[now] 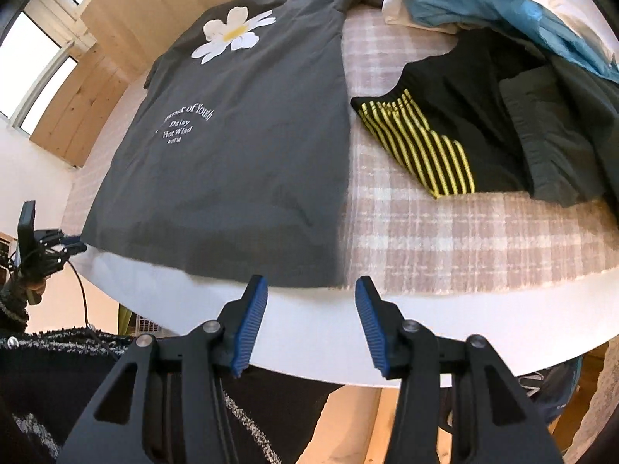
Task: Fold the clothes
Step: 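Lay the T-shirt flat on the mat and open both grippers, then grasp the T-shirt hem with both grippers and pull it straight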
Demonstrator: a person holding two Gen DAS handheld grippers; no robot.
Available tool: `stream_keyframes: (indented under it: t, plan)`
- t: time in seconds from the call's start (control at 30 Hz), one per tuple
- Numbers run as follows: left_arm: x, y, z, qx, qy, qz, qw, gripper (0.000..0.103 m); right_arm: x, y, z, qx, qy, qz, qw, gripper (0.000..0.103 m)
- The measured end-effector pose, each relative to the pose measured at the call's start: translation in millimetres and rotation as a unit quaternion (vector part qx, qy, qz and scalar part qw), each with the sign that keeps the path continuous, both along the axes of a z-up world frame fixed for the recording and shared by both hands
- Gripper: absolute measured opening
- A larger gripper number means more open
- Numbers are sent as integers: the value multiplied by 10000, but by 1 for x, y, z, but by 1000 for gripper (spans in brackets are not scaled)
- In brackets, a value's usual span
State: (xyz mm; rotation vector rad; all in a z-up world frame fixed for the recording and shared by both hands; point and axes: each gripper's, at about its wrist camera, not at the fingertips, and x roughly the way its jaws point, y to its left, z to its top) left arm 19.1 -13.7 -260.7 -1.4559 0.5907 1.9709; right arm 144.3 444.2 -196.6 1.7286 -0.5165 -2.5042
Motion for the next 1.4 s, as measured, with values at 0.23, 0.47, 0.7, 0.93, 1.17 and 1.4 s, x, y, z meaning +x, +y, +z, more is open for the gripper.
stream_keyframes:
  t: [0.23,0.47,0.7,0.93,1.17,1.4]
  plan:
    - [-12,7,-10,-49,214,-41,9998,17,4,-18,-11,458,34,436,9980,47]
    - [-27,-3,5,534,76,330,9980,4,-4,-23,-29,977,197,739,9923,47]
    - [-53,-19,30,838,-12,746,9937,4,-19,-16,-27,527,437,740,9949,4]
    - [-69,-27,64,1104,-284,962,9888,4,-26,11,37,-649,1126,90,9915,4]
    - [-73,-31,116,943,-343,907,9908,4,-19,25,115,-1166,1776,-233,9769,4]
    - [-64,-34,72,167,-825,693,9940,4,0,43,47,-1251,1000,-923,9828,4]
